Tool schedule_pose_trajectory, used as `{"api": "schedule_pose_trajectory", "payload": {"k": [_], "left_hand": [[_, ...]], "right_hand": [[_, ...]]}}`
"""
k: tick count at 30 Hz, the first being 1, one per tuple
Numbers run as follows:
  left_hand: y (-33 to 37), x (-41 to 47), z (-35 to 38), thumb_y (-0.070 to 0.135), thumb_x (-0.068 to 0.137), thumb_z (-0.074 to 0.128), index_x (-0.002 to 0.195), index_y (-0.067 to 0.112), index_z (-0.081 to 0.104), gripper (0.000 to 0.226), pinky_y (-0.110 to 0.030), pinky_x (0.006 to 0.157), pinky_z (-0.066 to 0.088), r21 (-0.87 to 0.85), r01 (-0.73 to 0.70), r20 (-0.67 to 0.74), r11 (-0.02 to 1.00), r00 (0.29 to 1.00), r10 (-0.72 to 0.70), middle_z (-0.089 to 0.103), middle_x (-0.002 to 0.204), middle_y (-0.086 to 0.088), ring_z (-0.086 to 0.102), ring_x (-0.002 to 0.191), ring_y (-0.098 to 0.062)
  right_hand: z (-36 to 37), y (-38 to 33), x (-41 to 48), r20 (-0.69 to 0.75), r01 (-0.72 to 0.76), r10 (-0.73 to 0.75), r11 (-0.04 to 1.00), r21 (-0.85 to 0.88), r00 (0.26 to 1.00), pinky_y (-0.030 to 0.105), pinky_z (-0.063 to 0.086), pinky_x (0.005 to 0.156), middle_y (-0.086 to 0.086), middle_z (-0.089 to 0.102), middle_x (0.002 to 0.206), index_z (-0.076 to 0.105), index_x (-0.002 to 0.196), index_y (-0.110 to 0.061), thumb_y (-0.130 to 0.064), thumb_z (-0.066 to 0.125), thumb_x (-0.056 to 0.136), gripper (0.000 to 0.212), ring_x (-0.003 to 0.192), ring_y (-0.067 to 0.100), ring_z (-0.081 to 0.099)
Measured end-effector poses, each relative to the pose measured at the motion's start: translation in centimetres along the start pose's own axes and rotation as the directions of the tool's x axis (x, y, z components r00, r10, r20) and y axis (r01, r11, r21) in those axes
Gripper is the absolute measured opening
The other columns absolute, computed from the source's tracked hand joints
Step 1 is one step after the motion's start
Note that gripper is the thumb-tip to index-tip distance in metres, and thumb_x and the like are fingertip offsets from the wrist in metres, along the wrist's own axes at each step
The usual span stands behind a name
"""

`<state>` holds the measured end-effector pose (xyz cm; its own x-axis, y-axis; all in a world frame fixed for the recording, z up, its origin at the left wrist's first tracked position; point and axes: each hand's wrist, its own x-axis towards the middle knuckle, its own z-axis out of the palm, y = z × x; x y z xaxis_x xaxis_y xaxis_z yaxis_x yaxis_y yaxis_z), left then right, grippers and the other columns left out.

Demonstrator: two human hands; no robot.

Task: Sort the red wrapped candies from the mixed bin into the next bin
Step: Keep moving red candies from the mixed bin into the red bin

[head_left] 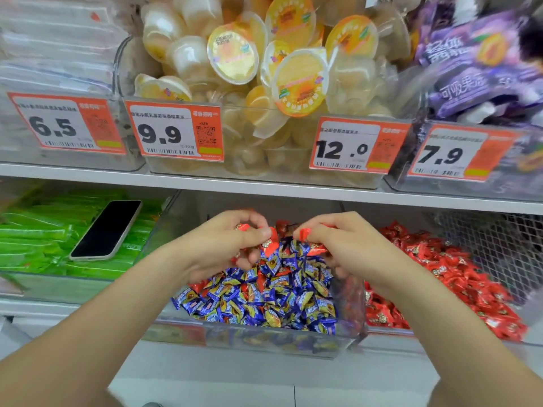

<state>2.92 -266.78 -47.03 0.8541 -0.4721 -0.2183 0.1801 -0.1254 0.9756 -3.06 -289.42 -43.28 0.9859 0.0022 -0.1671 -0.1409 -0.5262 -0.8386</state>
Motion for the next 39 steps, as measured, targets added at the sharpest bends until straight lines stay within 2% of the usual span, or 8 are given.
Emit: {"api": "schedule_pose_trajectory", "payload": {"k": [7,12,14,20,25,31,35,39], "left_hand": [[1.8,-1.1,8.0,0.022,0.103,0.067,0.107,0.019,0.074,0.009,-0.032,0.057,0.044,0.165,-0.064,0.126,0.984,0.991,0.044,0.065,0.071,-0.012,0.055,0.057,-0.021],[4.3,1.4,15.3,0.036,0.098,0.069,0.097,0.031,0.073,0.006,-0.029,0.059,0.052,0.47,-0.261,0.093,0.843,0.964,0.247,0.073,0.08,-0.005,0.065,0.063,-0.012],[5.0,3.0,17.8,0.041,0.094,0.07,0.093,0.033,0.073,0.009,-0.029,0.068,0.054,0.674,-0.29,0.096,0.68,0.946,0.309,0.073,0.093,0.008,0.068,0.076,-0.008],[4.4,7.8,22.5,0.047,0.081,0.083,0.112,0.03,0.066,0.04,-0.036,0.09,0.052,0.84,-0.336,0.285,0.425,0.941,0.181,0.058,0.101,0.014,0.056,0.097,-0.014],[3.5,7.6,20.8,0.049,0.092,0.071,0.128,0.031,0.065,0.042,-0.032,0.095,0.048,0.833,-0.447,0.359,0.327,0.886,0.295,0.068,0.119,0.012,0.061,0.108,-0.012],[2.5,2.0,13.5,0.03,0.095,0.059,0.089,0.034,0.061,0.007,-0.038,0.077,0.052,0.832,-0.435,0.192,0.345,0.808,0.557,0.063,0.081,0.013,0.059,0.079,-0.006],[2.4,0.1,7.8,0.04,0.102,0.054,0.083,0.026,0.064,0.025,-0.034,0.066,0.053,0.9,-0.217,0.101,0.378,0.948,0.303,0.069,0.067,0.005,0.062,0.061,-0.011],[1.0,-0.1,3.2,0.028,0.101,0.055,0.087,0.025,0.071,0.022,-0.031,0.069,0.057,0.919,-0.06,0.046,0.389,0.998,0.045,0.074,0.075,0.004,0.07,0.071,-0.016]], "right_hand": [[-6.6,6.0,-2.7,-0.287,-0.029,-0.104,0.905,-0.424,0.952,0.029,0.051,0.065,-0.002,0.066,0.077,0.071,0.108,-0.034,-0.023,0.058,0.097,0.02,0.061,0.012,0.064],[-11.1,11.9,-3.8,-0.141,-0.027,-0.079,0.78,-0.625,0.987,0.042,0.041,0.117,0.008,0.058,0.141,0.064,0.137,-0.042,-0.065,0.066,0.074,0.066,0.139,0.027,0.05],[-11.9,12.7,-4.9,-0.108,0.009,-0.09,0.803,-0.595,0.99,0.037,0.035,0.122,0.001,0.055,0.148,0.062,0.142,-0.036,-0.054,0.077,0.084,0.063,0.144,0.018,0.045],[-14.0,13.7,-5.9,-0.409,0.019,-0.182,0.928,-0.371,0.894,0.023,0.051,0.088,-0.01,0.072,0.115,0.071,0.129,-0.029,-0.017,0.061,0.102,0.032,0.097,0.004,0.067],[-13.0,12.4,-6.7,-0.354,0.061,-0.191,0.935,-0.349,0.916,0.019,0.053,0.06,-0.008,0.075,0.08,0.076,0.112,-0.036,-0.013,0.056,0.101,0.033,0.069,0.011,0.069],[-8.3,7.6,-6.5,-0.199,0.224,-0.328,0.883,-0.413,0.924,0.007,0.045,0.066,-0.015,0.073,0.083,0.076,0.106,-0.032,-0.014,0.059,0.099,0.026,0.075,-0.001,0.067],[-3.7,4.0,-5.1,0.025,0.39,-0.431,0.79,-0.472,0.902,0.014,0.042,0.068,-0.012,0.074,0.089,0.076,0.108,-0.029,-0.011,0.059,0.095,0.028,0.069,0.001,0.059],[0.0,3.3,-1.5,0.227,0.373,-0.299,0.658,-0.655,0.927,0.036,0.055,0.086,-0.002,0.071,0.104,0.073,0.114,-0.028,-0.009,0.059,0.095,0.03,0.09,0.013,0.063]]}}
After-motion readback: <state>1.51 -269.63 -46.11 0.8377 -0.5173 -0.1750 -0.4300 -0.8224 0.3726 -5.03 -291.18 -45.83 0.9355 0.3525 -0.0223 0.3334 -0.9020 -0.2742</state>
